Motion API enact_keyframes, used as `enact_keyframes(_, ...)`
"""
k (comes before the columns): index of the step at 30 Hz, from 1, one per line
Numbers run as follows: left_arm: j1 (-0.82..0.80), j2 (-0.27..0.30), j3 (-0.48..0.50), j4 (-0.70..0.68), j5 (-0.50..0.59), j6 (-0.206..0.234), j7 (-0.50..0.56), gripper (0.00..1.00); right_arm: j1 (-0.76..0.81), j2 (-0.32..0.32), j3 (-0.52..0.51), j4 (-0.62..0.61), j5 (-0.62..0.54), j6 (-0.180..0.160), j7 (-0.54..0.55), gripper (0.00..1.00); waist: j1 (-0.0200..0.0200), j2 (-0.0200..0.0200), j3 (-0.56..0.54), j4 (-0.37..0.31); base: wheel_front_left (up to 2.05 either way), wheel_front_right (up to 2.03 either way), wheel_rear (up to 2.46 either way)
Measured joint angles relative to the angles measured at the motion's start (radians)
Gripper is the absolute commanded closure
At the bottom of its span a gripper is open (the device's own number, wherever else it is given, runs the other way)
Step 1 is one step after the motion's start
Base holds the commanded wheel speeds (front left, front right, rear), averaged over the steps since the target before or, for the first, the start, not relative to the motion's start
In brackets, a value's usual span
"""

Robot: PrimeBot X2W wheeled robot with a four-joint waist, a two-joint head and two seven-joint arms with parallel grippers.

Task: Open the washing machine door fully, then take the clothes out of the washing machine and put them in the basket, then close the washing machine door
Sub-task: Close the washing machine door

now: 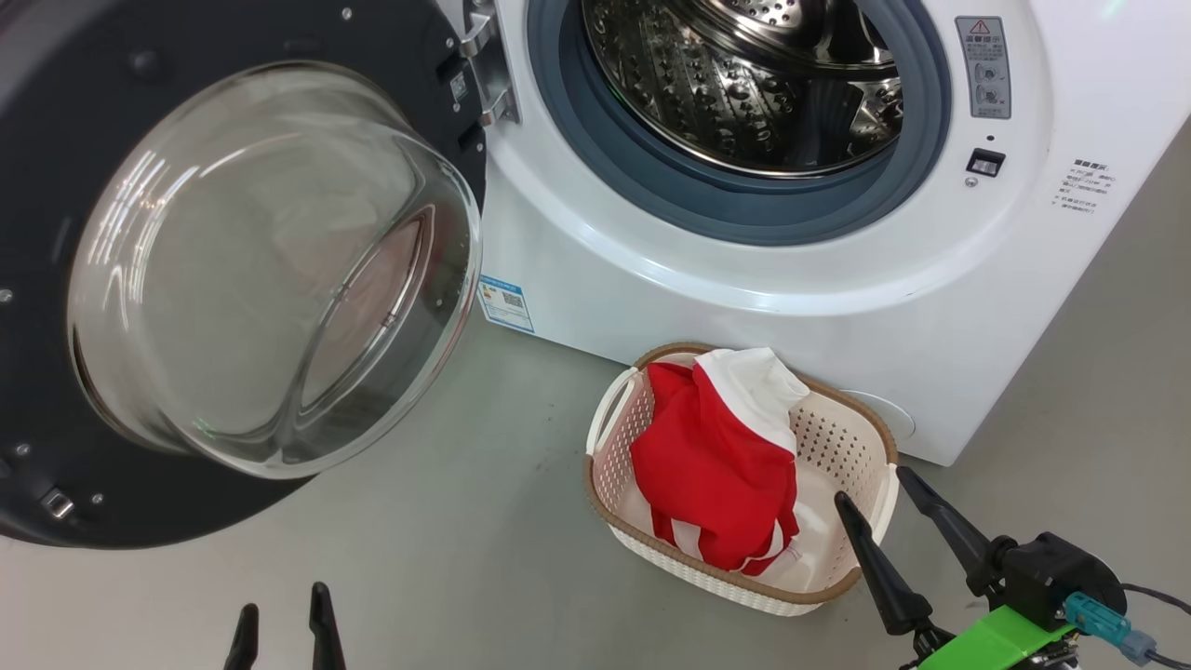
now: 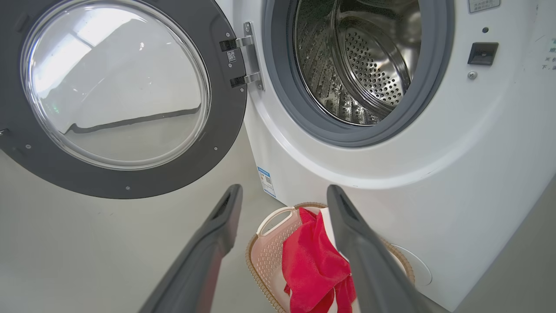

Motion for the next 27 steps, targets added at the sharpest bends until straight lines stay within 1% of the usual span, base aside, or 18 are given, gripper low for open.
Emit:
enact_keyframes(7, 0.006, 0.000, 0.001, -0.015, -0.013, 0.009, 0.000, 0.00, -0.010, -0.003, 0.014, 0.007, 0.010, 0.000, 0.000, 0.00, 0.0000, 0.0000, 0.001, 0.003, 0.00, 0.00, 0.00)
enact_keyframes(13, 0.006, 0.000, 0.001, -0.026, -0.022, 0.006, 0.000, 0.00, -0.010, -0.004, 0.020, 0.007, 0.017, 0.000, 0.000, 0.00, 0.0000, 0.0000, -0.003, 0.002, 0.00, 0.00, 0.00)
enact_keyframes(14, 0.006, 0.000, 0.000, -0.026, -0.022, 0.002, 0.000, 0.52, -0.010, -0.004, 0.020, 0.007, 0.017, 0.000, 0.000, 0.00, 0.0000, 0.0000, -0.005, 0.002, 0.00, 0.00, 0.00)
enact_keyframes(15, 0.006, 0.000, -0.001, -0.026, -0.021, -0.008, 0.000, 1.00, -0.010, -0.004, 0.020, 0.007, 0.017, 0.000, 0.000, 0.00, 0.0000, 0.0000, -0.006, 0.001, 0.00, 0.00, 0.00)
enact_keyframes(18, 0.003, -0.001, 0.013, -0.049, -0.017, -0.025, 0.000, 1.00, -0.008, -0.001, 0.016, 0.009, 0.017, 0.000, 0.000, 0.00, 0.0000, 0.0000, -0.009, 0.001, 0.00, 0.00, 0.00)
enact_keyframes(20, -0.010, -0.001, 0.052, -0.087, -0.004, -0.040, 0.000, 1.00, -0.004, 0.003, 0.007, 0.012, 0.017, 0.000, 0.000, 0.00, 0.0000, 0.0000, -0.009, 0.002, 0.00, 0.00, 0.00)
enact_keyframes(24, -0.088, -0.001, 0.179, -0.213, 0.047, -0.075, 0.000, 1.00, 0.020, 0.012, -0.004, 0.013, 0.017, 0.000, 0.000, 0.00, 0.0000, 0.0000, -0.009, 0.002, 0.00, 0.00, 0.00)
enact_keyframes(27, -0.174, -0.003, 0.283, -0.325, 0.113, -0.109, 0.000, 1.00, 0.034, 0.016, -0.011, 0.013, 0.017, 0.000, 0.000, 0.00, 0.0000, 0.0000, -0.005, 0.003, 0.00, 0.00, 0.00)
